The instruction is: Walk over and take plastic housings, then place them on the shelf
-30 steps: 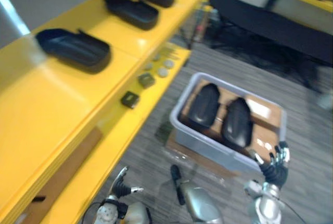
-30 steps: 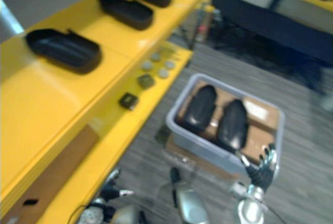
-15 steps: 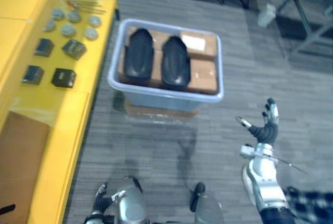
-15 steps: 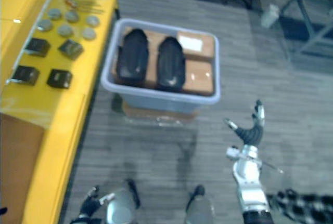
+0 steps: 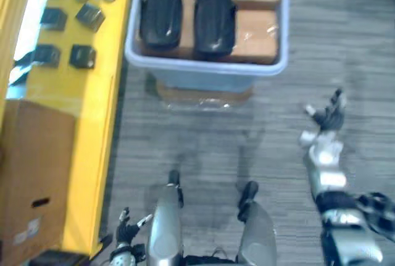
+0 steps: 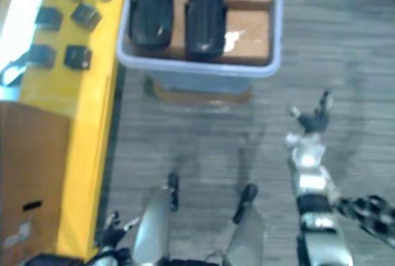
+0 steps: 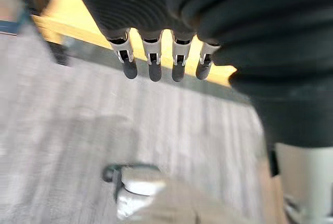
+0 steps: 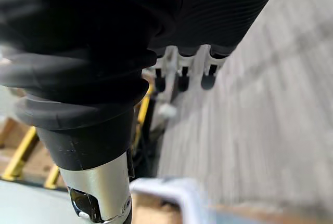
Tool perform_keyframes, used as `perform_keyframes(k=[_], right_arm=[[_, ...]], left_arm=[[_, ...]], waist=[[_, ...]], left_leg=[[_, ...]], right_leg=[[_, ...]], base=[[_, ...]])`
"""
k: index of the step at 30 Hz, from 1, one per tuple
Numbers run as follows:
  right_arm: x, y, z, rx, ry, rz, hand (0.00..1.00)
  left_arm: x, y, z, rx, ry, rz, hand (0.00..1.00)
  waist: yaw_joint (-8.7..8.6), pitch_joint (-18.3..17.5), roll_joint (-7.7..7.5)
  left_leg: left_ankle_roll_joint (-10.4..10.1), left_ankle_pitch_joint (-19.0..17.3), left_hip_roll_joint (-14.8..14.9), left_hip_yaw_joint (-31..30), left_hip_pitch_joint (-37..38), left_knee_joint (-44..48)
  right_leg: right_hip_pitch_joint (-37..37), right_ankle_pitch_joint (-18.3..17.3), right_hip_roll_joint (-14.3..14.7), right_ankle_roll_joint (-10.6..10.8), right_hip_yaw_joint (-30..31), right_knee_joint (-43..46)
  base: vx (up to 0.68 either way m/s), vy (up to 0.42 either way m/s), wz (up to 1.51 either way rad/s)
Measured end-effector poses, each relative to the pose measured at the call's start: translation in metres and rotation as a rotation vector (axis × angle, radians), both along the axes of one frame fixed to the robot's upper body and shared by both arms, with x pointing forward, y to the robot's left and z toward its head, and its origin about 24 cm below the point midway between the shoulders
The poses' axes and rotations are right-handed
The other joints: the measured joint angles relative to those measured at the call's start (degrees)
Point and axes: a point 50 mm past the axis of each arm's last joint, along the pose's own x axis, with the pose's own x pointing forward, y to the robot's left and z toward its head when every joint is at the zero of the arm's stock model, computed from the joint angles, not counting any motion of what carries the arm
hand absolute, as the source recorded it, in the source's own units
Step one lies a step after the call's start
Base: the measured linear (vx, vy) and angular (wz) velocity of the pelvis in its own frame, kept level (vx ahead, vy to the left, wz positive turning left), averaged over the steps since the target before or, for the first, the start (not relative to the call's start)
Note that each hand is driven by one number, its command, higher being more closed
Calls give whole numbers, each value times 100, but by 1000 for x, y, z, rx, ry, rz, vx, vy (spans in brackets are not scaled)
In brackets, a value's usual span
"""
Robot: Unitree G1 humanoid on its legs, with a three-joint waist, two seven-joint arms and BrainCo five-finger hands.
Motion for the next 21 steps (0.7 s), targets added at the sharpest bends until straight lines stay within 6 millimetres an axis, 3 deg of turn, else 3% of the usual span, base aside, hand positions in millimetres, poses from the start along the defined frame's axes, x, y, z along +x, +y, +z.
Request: perform_keyframes(k=[1, 2, 7, 10, 12, 15, 18, 21], right_arm=[[3, 0, 11, -20, -17, -4, 0], [8, 3, 41, -74, -71, -2, 0], [8, 4, 89, -86, -204, -77, 0], [-1, -7, 122, -49, -307, -179, 0], [-8, -16, 136, -33, -345, -223, 0], [-12, -25, 148, -35, -349, -272, 0], [-15, -42, 151, 15, -295, -321, 0], [-13, -49, 146, 34, -232, -350, 0]], left_arm=[[0, -2, 0, -7, -3, -4, 0], [1, -5, 0, -17, -10, -27, 0], [3, -9, 0, -52, -24, -33, 0], [3, -11, 0, -65, -28, -43, 0], [3, -13, -1, -95, -30, -36, 0], [2, -15, -2, -126, -27, -40, 0], [0, -22, -5, -142, -21, -83, 0], [-6, -25, -9, -168, -8, -64, 0]], waist=[[41, 10, 19], [188, 24, 65], [402, 48, 132], [517, 68, 185], [628, 71, 199], [661, 69, 262], [794, 66, 408], [935, 54, 426]], left_leg=[[5, 35, -17, -19, -31, -33], [10, 90, -67, -170, -129, -74], [2, 101, -200, -478, -215, -88], [4, 134, -265, -614, -314, -115], [3, 181, -277, -614, -315, -191], [-6, 228, -297, -693, -326, -258], [-11, 230, -307, -750, -396, -247], [-12, 233, -309, -760, -510, -242]], right_leg=[[-29, 14, -6, -3, -21, -16], [-76, 46, -11, -1, -95, -71], [30, 60, -49, 16, -298, -172], [47, 80, -63, 18, -461, -247], [56, 119, -63, 15, -475, -307], [109, 141, -55, 13, -584, -368], [108, 173, -33, 13, -637, -423], [25, 209, -19, 9, -661, -494]], base=[[14, -13, 29], [28, -5, 17], [25, 13, 20], [-15, 9, 21], [-12, 0, 7], [-21, -12, 11], [-46, -6, 8], [-31, -1, 1]])
